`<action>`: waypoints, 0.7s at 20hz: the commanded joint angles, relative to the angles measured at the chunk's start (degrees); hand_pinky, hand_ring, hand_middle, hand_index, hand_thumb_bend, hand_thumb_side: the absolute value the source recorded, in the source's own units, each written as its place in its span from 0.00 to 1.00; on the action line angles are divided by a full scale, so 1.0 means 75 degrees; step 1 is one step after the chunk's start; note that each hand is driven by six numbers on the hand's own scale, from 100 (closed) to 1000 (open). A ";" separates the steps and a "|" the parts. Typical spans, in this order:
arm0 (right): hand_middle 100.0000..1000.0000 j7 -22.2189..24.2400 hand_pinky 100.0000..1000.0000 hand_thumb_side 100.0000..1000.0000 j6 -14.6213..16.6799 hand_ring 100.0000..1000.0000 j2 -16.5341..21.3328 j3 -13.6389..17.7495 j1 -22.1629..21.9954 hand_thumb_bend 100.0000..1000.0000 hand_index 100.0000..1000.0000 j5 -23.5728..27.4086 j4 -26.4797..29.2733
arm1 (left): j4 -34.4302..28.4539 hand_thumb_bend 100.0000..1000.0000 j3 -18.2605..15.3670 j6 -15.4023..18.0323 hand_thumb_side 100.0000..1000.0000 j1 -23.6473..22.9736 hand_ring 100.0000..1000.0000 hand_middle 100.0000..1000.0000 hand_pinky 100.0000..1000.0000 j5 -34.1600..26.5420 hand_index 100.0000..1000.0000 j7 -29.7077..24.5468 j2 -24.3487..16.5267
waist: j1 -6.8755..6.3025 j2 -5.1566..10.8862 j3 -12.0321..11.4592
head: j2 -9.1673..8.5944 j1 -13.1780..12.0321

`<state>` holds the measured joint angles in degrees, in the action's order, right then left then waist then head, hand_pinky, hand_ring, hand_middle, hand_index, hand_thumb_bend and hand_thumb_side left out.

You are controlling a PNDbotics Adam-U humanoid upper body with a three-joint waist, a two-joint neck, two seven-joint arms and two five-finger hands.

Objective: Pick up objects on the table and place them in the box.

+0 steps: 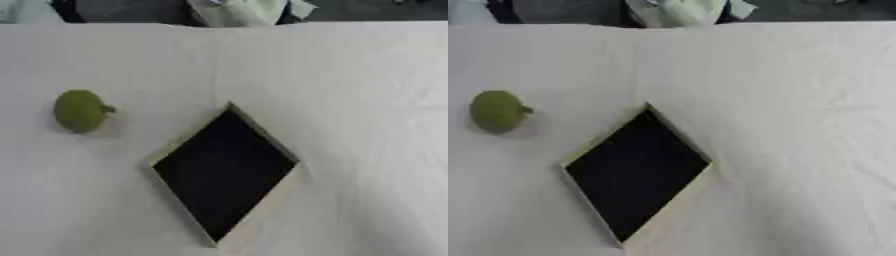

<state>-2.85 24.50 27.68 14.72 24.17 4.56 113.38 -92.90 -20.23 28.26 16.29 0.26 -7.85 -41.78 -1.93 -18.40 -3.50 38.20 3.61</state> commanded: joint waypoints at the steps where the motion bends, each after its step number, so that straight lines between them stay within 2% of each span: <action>1: 0.44 0.0056 0.82 0.09 0.0016 0.79 0.0260 -0.0011 0.0100 0.00 0.66 0.0014 0.0161 | 0.0432 0.26 0.0454 0.0332 0.26 -0.0064 0.77 0.73 0.73 0.0347 0.90 -0.0324 -0.0850 | 0.0007 0.0126 0.0028 | -0.0047 -0.0018; 5: 0.44 0.0087 0.82 0.09 0.0018 0.79 0.0230 -0.0027 0.0109 0.00 0.66 0.0045 0.0161 | 0.1038 0.29 0.1151 0.0761 0.26 0.0004 0.78 0.75 0.75 0.0776 0.91 -0.0753 -0.1547 | 0.0041 0.0124 0.0076 | -0.0058 -0.0026; 9: 0.44 0.0120 0.82 0.09 0.0015 0.79 0.0175 -0.0040 0.0109 0.00 0.66 0.0075 0.0161 | 0.1591 0.34 0.1892 0.1222 0.26 0.0383 0.81 0.77 0.78 0.1236 0.92 -0.1213 -0.2295 | 0.0105 0.0134 0.0087 | -0.0027 -0.0035; 11: 0.44 0.0127 0.82 0.09 0.0018 0.79 0.0157 -0.0039 0.0106 0.00 0.66 0.0088 0.0161 | 0.1864 0.37 0.2067 0.1456 0.25 0.0580 0.81 0.78 0.79 0.1471 0.92 -0.1448 -0.2503 | 0.0129 0.0140 0.0088 | -0.0014 -0.0033; 14: 0.44 0.0137 0.82 0.09 0.0017 0.79 0.0152 -0.0038 0.0097 0.00 0.66 0.0097 0.0161 | 0.2208 0.48 0.2047 0.1831 0.21 0.0794 0.83 0.79 0.81 0.1846 0.93 -0.1823 -0.2462 | 0.0135 0.0148 0.0081 | 0.0003 -0.0039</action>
<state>-2.04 24.62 27.88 14.11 24.22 4.70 113.38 -76.98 -4.60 40.90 21.57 13.06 -20.49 -57.30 -0.90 -18.39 -2.84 38.21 3.55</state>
